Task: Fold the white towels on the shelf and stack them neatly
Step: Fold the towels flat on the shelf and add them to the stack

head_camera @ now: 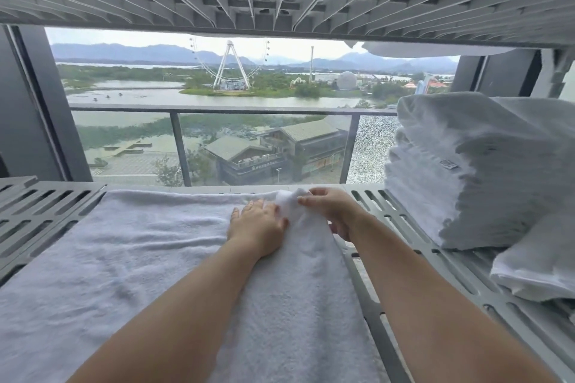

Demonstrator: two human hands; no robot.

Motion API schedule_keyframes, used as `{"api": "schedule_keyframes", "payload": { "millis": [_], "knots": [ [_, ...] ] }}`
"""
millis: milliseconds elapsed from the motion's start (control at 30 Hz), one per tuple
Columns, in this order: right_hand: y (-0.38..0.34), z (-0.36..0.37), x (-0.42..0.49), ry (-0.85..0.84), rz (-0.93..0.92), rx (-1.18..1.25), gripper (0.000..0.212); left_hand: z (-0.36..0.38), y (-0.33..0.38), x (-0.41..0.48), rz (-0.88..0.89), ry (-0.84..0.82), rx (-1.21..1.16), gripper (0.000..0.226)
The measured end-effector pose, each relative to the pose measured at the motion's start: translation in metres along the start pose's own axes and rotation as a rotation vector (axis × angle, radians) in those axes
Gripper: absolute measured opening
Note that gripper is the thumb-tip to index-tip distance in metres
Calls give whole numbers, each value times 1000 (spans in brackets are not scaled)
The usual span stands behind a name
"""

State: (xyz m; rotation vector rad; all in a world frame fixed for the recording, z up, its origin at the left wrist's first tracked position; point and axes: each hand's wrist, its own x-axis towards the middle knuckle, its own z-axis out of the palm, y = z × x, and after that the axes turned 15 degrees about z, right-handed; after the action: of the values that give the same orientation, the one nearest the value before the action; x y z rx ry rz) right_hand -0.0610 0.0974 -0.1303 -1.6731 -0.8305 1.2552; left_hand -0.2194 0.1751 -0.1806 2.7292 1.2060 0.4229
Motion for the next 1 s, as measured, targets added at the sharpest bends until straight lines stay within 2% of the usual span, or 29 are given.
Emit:
{"api": "schedule_keyframes", "payload": {
  "millis": [67, 100, 167, 233, 367, 400, 500, 533, 600, 700, 733, 800, 867, 933, 1000],
  "knots": [
    [1, 1, 4, 43, 82, -5, 28, 0, 0, -1, 0, -10, -1, 60],
    [1, 1, 3, 12, 115, 17, 31, -1, 0, -1, 2, -11, -4, 60],
    [0, -4, 6, -37, 138, 77, 25, -1, 0, -2, 10, -3, -10, 59],
    [2, -6, 7, -9, 126, 162, 32, 0, 0, -2, 16, 1, -14, 56],
    [3, 5, 17, 145, 31, 266, 30, 1, 1, -3, 28, 7, -16, 55],
    [6, 7, 21, 280, -26, 200, 27, 1, 0, -3, 31, 12, -15, 54],
    [13, 3, 26, 777, -386, -290, 31, 1, -1, -3, 36, 25, 8, 54],
    [16, 0, 26, 852, -465, -414, 33, 1, -1, -2, 39, 25, 20, 55],
    [21, -3, 27, 901, -498, -554, 29, 1, 0, -2, 62, 19, 36, 60],
    [16, 5, 26, 1002, -573, -614, 23, 1, 1, -4, 166, -48, 31, 74],
    [12, 9, 25, 995, -626, -653, 21, 0, 2, -5, 194, -84, 44, 79],
    [9, 20, 27, 826, -674, -818, 22, 0, 4, -4, 208, -131, 54, 83],
    [14, 27, 32, 638, -534, -1045, 29, -4, 3, -1, 221, -138, -13, 67],
    [19, 31, 35, 611, -366, -1241, 33, -15, -7, 1, 211, -86, -139, 50],
    [14, 36, 35, 678, -313, -1363, 33, -30, -30, -2, 146, -2, -161, 48]
  ]
}}
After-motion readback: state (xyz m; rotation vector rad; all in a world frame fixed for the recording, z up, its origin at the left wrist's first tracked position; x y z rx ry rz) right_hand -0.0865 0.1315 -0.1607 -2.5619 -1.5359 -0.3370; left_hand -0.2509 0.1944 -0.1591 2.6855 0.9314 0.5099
